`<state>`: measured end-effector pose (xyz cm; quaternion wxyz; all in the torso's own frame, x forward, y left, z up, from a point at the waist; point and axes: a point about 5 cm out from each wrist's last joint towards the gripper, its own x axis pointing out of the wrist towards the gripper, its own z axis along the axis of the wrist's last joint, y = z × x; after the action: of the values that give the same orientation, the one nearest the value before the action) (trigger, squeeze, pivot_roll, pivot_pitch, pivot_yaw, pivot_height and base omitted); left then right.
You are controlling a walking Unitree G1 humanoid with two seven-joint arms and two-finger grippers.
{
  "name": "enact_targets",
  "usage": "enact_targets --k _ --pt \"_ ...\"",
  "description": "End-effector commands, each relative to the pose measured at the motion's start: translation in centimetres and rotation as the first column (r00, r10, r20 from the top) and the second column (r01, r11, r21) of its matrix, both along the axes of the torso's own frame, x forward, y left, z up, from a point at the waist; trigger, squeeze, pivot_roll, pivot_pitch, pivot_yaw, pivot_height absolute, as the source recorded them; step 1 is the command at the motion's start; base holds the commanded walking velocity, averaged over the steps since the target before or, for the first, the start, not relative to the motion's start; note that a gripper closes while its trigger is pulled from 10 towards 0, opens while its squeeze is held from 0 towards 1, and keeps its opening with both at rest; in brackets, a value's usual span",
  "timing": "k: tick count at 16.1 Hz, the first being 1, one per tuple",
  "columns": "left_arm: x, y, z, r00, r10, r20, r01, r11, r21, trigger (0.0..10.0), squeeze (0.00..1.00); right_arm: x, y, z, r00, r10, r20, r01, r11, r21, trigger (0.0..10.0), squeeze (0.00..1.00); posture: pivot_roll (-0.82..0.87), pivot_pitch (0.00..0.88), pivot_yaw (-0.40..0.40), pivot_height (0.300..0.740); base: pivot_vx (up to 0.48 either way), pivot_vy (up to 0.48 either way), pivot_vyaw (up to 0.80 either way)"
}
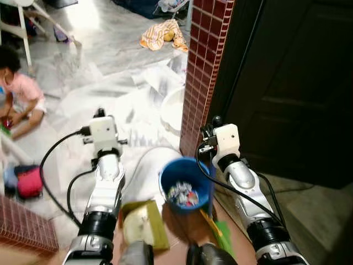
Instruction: Sweep floor
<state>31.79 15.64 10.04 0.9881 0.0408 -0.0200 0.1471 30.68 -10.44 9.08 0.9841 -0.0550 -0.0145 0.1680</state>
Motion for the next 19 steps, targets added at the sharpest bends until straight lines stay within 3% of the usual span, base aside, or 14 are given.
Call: enact_targets --k 1,8,11,13,16,19 --pt "0.2 0.3 0.8 1.0 0.015 0.025 -0.015 1.0 -0.004 10.0 0.0 -0.1 0.6 0.3 1.0 0.007 0.0 -0.007 0.999 0.032 10.0 0.0 -0.02 0.001 0.016 0.74 -0.431 0.0 0.0" --pt "-0.2 -0.1 0.7 1.0 0.002 0.014 -0.002 1.0 -0.004 10.0 0.0 0.0 0.9 0.7 1.0 -0.001 0.007 0.0 0.998 0.063 10.0 0.0 -0.02 0.012 0.021 0.74 -0.403 0.0 0.0" --pt "-0.7 0.3 0.6 1.0 -0.003 0.014 0.003 1.0 0.011 10.0 0.0 -0.1 0.6 1.0 1.0 -0.007 0.023 0.006 0.999 0.052 10.0 0.0 -0.02 0.01 0.025 0.74 0.0 0.0 0.0" --pt "-1.4 1.0 1.0 0.999 -0.022 0.038 0.02 0.998 0.052 10.0 0.0 -0.1 -0.1 1.3 0.998 -0.03 0.046 0.029 0.999 0.036 10.0 0.0 -0.02 0.012 0.03 0.74 0.0 0.0 0.0" --pt "-2.9 2.1 -0.1 0.999 0.01 0.031 -0.011 0.999 0.034 10.0 0.0 -0.4 -0.8 1.0 0.997 -0.05 0.054 0.049 0.999 0.019 10.0 0.0 -0.01 0.0 0.033 0.74 0.0 0.0 0.0" --pt "-4.0 2.7 -1.6 0.999 0.028 -0.027 -0.028 0.999 0.023 10.0 0.0 -0.1 -0.3 1.9 0.994 -0.011 0.105 0.013 1.0 -0.016 10.0 0.0 0.01 0.0 0.013 0.74 0.0 0.0 0.8"
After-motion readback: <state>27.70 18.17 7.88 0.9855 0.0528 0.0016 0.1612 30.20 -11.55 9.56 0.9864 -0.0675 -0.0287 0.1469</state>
